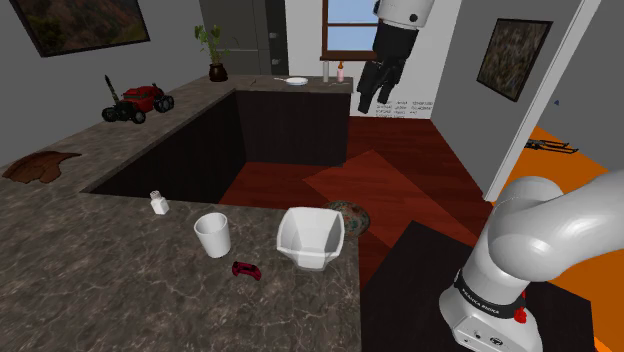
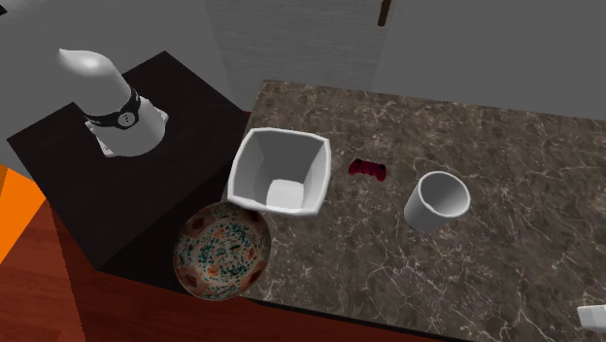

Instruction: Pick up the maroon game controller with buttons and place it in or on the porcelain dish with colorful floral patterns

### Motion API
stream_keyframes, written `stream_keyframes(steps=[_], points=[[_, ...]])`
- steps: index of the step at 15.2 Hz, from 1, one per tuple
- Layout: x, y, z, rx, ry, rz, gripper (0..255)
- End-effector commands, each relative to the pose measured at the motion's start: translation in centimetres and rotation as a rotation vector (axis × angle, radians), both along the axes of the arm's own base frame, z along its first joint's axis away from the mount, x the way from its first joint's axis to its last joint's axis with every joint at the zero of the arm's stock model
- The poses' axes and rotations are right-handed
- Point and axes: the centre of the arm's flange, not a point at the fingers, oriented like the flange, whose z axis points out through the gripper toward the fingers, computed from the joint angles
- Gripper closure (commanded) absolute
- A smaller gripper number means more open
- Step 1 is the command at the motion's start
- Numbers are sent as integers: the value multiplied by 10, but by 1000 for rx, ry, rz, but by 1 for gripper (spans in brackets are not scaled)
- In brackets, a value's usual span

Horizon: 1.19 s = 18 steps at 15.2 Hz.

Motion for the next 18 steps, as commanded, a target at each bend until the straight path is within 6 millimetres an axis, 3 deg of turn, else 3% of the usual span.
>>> stream_keyframes(steps=[1, 18], points=[[0, 0, 0, 0, 0, 0, 0], [117, 120, -157, -55, 57, 225, 0]])
